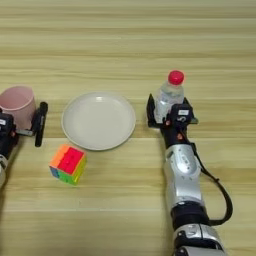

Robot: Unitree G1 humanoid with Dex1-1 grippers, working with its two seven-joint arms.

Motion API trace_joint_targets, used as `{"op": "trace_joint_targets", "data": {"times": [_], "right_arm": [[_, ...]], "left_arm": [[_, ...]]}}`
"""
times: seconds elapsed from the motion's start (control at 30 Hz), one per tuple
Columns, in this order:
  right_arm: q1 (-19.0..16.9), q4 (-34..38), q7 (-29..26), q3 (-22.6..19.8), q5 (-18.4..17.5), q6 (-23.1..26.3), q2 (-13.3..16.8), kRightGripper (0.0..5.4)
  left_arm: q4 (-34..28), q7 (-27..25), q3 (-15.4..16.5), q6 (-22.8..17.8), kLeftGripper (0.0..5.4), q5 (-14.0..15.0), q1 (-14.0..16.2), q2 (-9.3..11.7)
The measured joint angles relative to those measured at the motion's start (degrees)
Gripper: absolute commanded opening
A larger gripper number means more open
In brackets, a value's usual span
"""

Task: Move the objects on the table

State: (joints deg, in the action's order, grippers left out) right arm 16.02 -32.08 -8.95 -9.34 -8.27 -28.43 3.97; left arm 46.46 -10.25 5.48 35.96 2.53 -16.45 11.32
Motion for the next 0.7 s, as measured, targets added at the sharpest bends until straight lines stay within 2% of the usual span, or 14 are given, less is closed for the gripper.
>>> {"op": "trace_joint_targets", "data": {"times": [0.07,0.33,0.7], "right_arm": [[-0.3,0.8,0.0,0.0,0.0,0.2,0.0,5.36],[-2.2,3.6,0.0,0.1,0.0,0.6,0.0,5.36],[-10.2,15.9,-0.2,0.6,-0.2,3.5,0.2,5.36]], "left_arm": [[0.0,0.0,0.0,0.0,5.40,0.0,0.0,0.0],[0.0,0.0,0.0,0.0,5.40,0.0,0.0,0.0],[0.0,0.0,0.0,0.0,5.40,0.0,-0.1,-0.1]]}}
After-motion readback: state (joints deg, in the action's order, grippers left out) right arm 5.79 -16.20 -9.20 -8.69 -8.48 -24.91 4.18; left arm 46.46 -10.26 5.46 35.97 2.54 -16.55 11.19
